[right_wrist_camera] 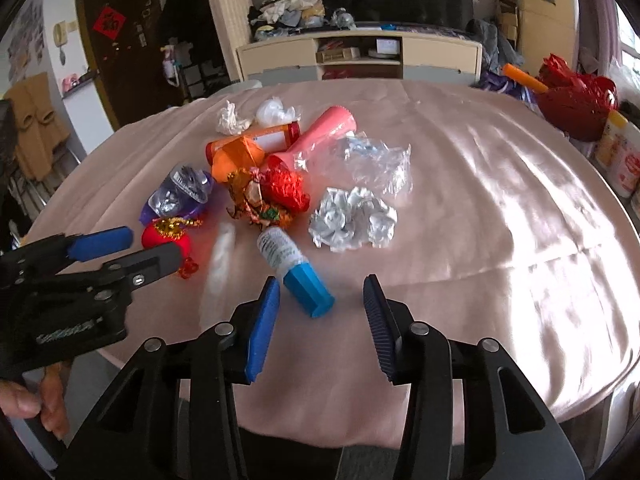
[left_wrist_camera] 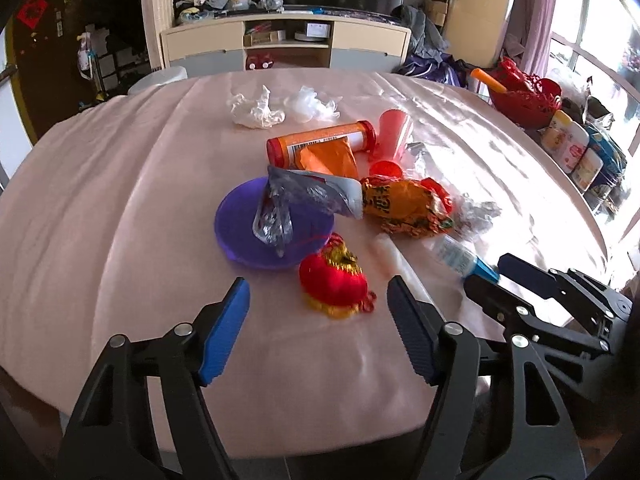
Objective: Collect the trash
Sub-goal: 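Grasp the red-and-gold ornament with the left gripper while the right grasps the blue-capped white tube, then lower both held items into the black bin and open both grippers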
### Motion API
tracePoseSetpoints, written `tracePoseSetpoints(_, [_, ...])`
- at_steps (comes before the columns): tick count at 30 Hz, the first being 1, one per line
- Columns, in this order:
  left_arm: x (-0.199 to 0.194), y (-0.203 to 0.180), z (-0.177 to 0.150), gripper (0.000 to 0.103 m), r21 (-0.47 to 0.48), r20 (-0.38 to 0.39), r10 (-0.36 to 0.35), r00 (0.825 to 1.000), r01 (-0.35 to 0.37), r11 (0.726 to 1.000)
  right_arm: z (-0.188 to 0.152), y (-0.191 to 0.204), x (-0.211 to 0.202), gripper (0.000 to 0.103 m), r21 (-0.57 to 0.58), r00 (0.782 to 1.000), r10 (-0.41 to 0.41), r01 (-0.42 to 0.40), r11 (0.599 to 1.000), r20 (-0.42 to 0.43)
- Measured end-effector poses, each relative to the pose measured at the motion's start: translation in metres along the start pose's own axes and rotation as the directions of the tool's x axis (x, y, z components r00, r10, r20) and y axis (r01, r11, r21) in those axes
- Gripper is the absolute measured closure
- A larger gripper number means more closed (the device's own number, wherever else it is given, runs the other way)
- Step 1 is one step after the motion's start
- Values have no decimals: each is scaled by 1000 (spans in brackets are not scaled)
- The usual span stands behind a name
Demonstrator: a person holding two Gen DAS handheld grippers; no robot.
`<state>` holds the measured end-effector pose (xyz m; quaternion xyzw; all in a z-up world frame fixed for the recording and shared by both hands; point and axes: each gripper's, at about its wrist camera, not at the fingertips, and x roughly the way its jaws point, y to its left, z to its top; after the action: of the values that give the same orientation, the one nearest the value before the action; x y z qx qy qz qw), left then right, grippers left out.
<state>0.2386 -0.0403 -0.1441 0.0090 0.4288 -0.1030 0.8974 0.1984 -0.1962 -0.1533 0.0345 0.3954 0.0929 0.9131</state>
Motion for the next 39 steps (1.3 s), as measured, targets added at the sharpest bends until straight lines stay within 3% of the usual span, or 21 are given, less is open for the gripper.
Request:
tracePoseSetpoints(2, [8, 0, 3, 44, -5, -13, -9, 1000, 9, 1000, 2, -1, 1, 59, -4, 1000, 4, -4, 1000, 5])
tracePoseSetpoints(4, [13, 0, 5, 49, -4, -18, -15, 1000, 15, 1000, 3, 0, 3, 69, -16, 1000, 8, -8, 1000, 8])
tracePoseSetpoints(7, [14, -2, 6, 56, 16, -23, -12, 1000, 12, 1000, 1, 3, 3, 77, -28, 1000, 16, -15, 999, 15])
tracePoseSetpoints(9, [12, -1, 5, 71, 16, -23, -22, 999, 22, 1000, 0, 2, 1, 82, -16, 999, 36, -35, 999, 15])
tracePoseSetpoints(16, [-7, 3, -4, 71, -5, -10, -27, 1000, 27, 1000, -3, -3, -19, 86, 20, 998, 55, -55, 998, 22])
tracePoseSetpoints(30, [-110, -13, -40, 70, 25, 92, -1, 996, -2, 1000, -18, 8, -115, 86, 1, 990, 67, -68, 998, 123])
tracePoseSetpoints(35, [-127, -11, -73, 71, 1, 81, 0, 997, 0, 1000, -48, 15, -124, 86, -10, 995, 54, -54, 999, 78])
tracePoseSetpoints(39, [-117, -10, -104, 70, -21, 18, -17, 1000, 17, 1000, -77, 15, -115, 86, 20, 998, 62, -62, 998, 8])
